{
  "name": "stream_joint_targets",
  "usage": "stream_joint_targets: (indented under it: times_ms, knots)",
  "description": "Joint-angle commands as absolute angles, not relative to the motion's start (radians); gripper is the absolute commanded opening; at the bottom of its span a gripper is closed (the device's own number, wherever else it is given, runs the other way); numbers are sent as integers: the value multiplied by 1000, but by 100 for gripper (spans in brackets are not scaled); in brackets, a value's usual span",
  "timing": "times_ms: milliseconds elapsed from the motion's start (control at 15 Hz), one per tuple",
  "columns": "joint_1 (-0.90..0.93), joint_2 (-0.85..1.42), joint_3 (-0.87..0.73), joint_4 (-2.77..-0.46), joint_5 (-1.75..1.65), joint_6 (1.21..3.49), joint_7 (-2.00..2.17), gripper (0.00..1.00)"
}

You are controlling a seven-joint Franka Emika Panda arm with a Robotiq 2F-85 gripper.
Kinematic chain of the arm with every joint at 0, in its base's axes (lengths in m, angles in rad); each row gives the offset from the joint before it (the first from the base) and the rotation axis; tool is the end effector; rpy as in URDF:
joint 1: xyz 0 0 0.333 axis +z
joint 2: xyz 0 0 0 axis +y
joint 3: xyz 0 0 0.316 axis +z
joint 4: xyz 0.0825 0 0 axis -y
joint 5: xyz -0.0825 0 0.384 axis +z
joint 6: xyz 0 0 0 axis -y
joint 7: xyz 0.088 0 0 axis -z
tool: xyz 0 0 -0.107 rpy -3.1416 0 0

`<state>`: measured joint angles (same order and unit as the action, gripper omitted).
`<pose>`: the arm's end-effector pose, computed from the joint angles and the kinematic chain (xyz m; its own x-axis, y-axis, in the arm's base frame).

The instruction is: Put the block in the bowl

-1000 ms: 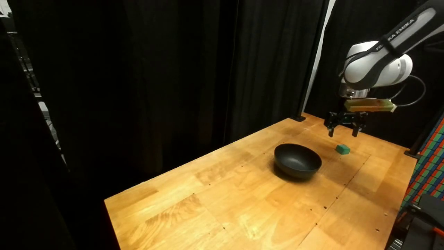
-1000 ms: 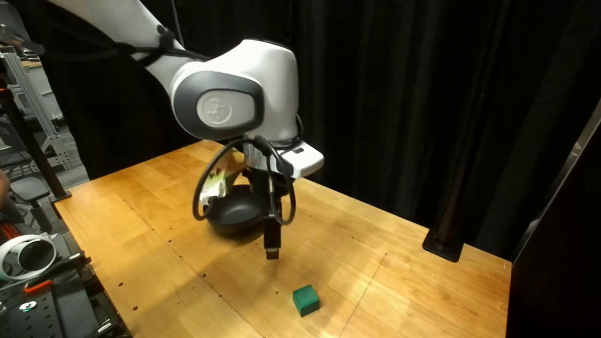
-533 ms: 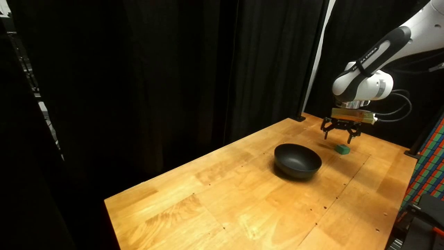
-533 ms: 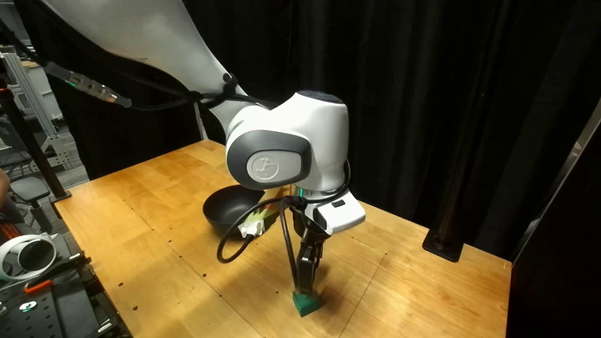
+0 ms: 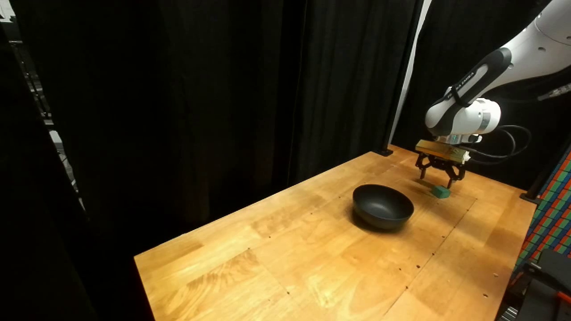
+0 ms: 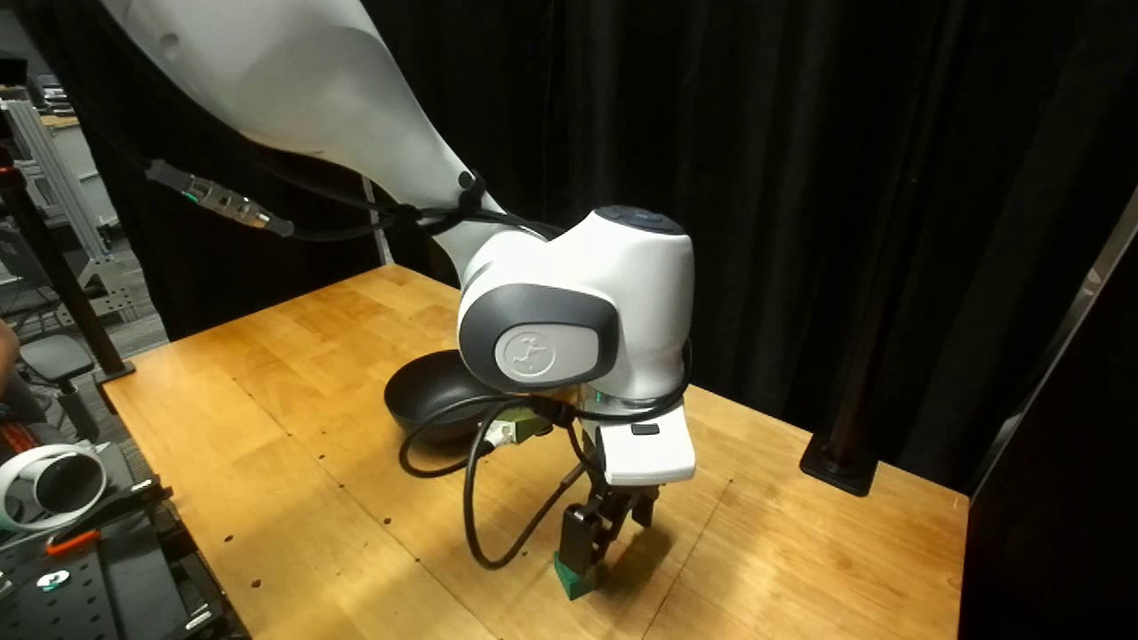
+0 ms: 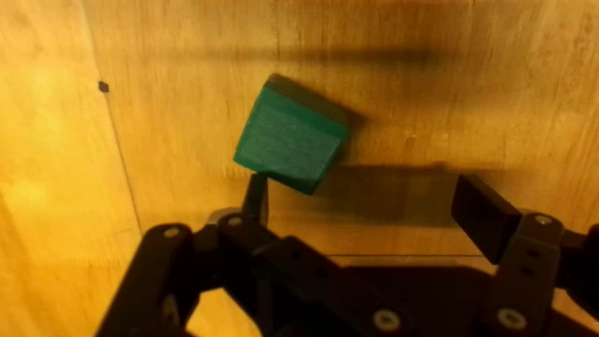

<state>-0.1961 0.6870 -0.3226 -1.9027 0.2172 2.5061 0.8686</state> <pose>0.5409 -0.3047 0.1473 0.0712 -0.9966 0.0413 -0.9947 -0.0679 0.0766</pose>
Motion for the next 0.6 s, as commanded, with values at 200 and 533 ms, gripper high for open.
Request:
stream_joint_targets:
  times_ms: [200,533]
  knots:
    - [-162,672,-354,-1897,215,2345,1116,100]
    - [-166,662,-339,-1921,216,2375,1188,66]
